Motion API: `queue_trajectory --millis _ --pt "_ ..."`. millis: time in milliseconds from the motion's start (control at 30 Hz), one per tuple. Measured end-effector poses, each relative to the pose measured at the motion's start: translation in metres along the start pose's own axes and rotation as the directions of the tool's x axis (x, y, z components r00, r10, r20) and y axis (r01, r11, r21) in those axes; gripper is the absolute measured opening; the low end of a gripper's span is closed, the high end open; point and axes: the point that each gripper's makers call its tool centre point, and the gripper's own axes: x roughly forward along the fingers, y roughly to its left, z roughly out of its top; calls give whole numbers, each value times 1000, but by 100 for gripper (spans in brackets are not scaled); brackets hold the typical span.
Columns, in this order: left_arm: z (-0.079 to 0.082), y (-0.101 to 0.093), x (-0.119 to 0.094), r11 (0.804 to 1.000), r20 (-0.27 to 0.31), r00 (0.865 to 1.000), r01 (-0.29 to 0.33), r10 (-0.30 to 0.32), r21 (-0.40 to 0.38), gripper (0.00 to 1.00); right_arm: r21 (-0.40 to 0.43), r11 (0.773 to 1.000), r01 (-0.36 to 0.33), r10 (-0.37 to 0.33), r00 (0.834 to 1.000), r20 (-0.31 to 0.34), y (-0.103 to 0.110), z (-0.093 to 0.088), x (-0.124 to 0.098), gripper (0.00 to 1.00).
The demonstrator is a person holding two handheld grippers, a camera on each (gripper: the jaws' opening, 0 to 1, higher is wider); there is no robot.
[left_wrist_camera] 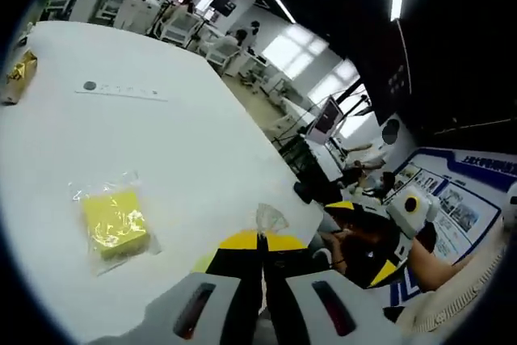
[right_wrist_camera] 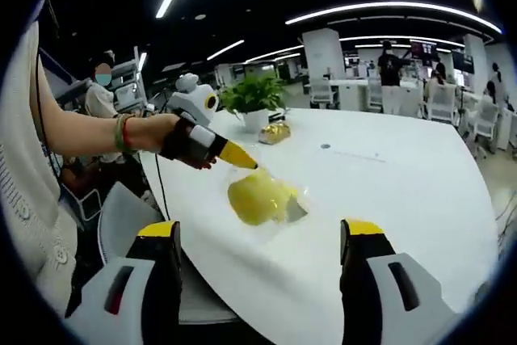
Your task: Compare the silicone blocks by pressing each to a similar depth, holding the contact briefly, and releasing to observe deformation and rebound differences across the visible hardness samples.
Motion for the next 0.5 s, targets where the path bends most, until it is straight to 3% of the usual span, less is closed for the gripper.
queue_trajectory --millis 300,500 --pt "13 11 58 995 42 999 22 -18 -92 0 30 997 65 -64 997 -38 -34 -15 -28 77" --pt "20 26 94 976 74 997 38 -22 -215 0 65 992 105 -101 993 -60 -57 -27 -45 76"
